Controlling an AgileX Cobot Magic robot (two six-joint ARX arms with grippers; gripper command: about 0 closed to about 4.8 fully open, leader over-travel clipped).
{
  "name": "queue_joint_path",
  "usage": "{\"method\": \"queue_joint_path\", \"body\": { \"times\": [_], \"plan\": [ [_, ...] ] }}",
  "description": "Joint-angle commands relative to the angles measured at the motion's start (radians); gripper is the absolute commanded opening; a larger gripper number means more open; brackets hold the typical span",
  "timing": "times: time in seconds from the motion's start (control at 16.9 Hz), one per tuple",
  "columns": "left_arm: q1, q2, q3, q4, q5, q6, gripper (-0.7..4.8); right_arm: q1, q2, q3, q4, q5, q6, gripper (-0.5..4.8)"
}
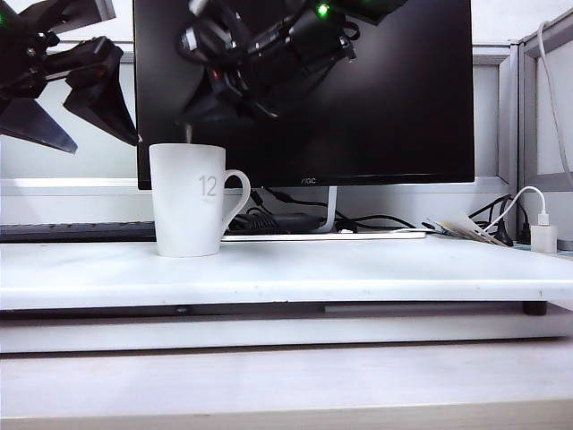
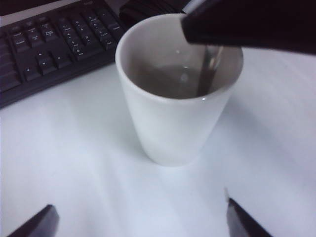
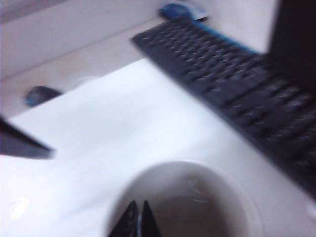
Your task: Pick up a spoon and stir the liquid in the cup.
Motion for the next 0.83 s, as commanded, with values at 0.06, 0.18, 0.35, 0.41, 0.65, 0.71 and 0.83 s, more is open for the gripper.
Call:
{"method": "queue_joint_path", "body": {
  "times": [0.06,0.18,0.35,0.41,0.65,0.71,0.83],
  "plan": [
    [0.001,-0.002,0.004,-0.010,0.000,0.004,4.79,0.001,-0.006,0.003,0.042,0.158,-0.035,-0.06],
    [0.001,-0.001,0.004,-0.014,0.000,0.004,4.79,0.001,-0.006,0.003,0.124,0.149,-0.034,-0.06],
    [0.001,-0.001,0.004,-0.014,0.000,0.004,4.79,0.002,-0.007,0.003,0.182,-0.033,-0.033,-0.06],
    [0.001,-0.001,0.004,-0.014,0.000,0.004,4.79,0.006,-0.007,0.003,0.163,-0.067,-0.030,-0.06],
    [0.001,-0.001,0.004,-0.015,0.000,0.004,4.79,0.005,-0.011,0.003,0.018,-0.061,-0.031,-0.06],
    [0.001,-0.001,0.004,-0.015,0.000,0.004,4.79,0.006,-0.011,0.003,-0.008,-0.006,-0.031,-0.06],
    [0.001,-0.001,0.004,-0.016,0.000,0.004,4.79,0.006,-0.011,0.003,-0.014,0.087,-0.032,-0.06]
  ]
}}
